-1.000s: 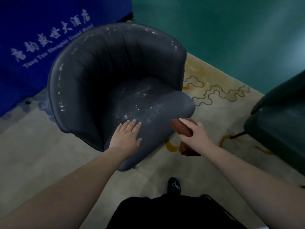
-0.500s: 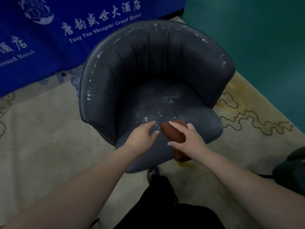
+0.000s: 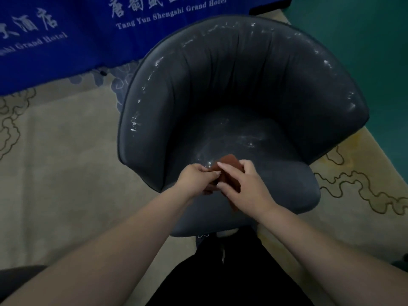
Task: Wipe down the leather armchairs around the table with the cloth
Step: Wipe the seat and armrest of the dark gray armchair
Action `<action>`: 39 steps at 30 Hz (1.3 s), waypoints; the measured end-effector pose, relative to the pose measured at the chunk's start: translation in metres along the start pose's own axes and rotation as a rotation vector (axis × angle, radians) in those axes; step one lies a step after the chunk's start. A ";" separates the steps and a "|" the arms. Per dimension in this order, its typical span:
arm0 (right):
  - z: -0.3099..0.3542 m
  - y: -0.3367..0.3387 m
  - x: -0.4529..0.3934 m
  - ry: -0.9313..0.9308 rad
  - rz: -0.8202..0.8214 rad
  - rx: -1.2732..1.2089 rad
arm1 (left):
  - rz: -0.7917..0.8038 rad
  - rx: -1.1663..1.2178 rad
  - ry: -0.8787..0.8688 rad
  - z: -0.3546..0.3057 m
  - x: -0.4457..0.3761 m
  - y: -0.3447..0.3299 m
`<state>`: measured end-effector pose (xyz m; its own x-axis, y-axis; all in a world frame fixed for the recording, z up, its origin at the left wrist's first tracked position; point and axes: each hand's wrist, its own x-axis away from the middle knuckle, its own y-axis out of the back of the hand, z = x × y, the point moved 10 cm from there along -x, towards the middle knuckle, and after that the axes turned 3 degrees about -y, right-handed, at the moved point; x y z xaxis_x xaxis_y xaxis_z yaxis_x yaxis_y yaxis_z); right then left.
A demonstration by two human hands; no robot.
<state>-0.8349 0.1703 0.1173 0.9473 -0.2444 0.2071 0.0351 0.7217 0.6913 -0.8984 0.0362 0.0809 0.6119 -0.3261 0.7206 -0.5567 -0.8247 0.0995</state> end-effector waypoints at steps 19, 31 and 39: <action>-0.065 -0.062 -0.097 0.143 0.348 0.089 | -0.128 0.394 0.139 0.052 -0.060 -0.021; -0.121 -0.126 -0.116 0.061 0.351 -0.034 | -0.576 -0.143 0.086 0.138 -0.095 0.052; -0.149 -0.176 -0.139 0.052 0.309 -0.001 | -0.491 -0.668 -0.047 0.200 -0.131 0.059</action>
<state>-0.9253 0.1740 -0.1366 0.9281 0.0202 0.3717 -0.2567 0.7576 0.6001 -0.8983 -0.0621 -0.1448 0.8866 -0.0317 0.4614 -0.4279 -0.4348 0.7924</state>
